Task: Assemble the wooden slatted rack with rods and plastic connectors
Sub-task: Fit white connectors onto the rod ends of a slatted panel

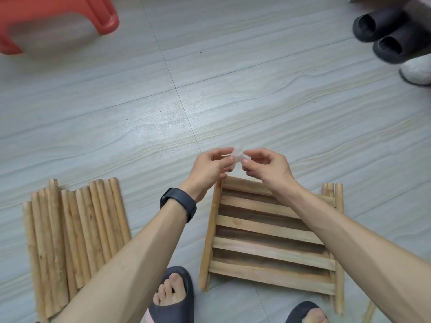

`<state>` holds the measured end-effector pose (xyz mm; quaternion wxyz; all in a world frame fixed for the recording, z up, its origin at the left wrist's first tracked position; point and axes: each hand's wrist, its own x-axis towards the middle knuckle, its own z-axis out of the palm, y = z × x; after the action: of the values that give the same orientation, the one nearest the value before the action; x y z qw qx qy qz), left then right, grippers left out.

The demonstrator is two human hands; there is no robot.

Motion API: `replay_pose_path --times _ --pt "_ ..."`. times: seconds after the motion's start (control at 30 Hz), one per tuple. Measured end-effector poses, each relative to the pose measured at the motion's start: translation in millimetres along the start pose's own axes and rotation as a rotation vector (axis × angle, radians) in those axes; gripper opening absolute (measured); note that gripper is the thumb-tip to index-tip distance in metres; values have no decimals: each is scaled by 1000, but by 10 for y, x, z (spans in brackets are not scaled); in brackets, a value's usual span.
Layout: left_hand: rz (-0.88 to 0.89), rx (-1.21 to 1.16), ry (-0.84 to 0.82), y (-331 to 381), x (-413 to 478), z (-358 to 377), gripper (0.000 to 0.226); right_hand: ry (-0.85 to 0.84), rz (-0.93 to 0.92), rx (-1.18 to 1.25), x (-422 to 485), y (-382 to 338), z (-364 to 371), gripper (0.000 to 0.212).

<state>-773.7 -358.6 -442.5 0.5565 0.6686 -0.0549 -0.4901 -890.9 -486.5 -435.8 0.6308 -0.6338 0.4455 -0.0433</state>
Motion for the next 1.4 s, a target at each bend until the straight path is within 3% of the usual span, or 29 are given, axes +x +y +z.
replay_pose_path --times 0.13,0.3,0.53,0.7,0.9,1.07,1.2,1.4 --pt "26 -14 16 -6 57 23 25 -17 179 341 89 11 64 9" --pt "37 4 92 -57 77 18 33 15 190 311 226 36 124 17" --pt "104 -16 110 -54 77 28 46 -143 289 562 271 109 116 30" --pt "132 68 82 -1 119 43 45 -93 273 618 299 91 71 28" --pt "38 292 168 -151 201 -35 51 138 163 361 409 84 148 9" --pt "64 529 230 -483 163 56 45 123 140 155 493 139 262 7" --pt "113 647 250 -717 174 141 42 140 156 180 522 177 314 6" --pt "129 553 309 -796 215 235 39 206 169 241 519 238 347 4"
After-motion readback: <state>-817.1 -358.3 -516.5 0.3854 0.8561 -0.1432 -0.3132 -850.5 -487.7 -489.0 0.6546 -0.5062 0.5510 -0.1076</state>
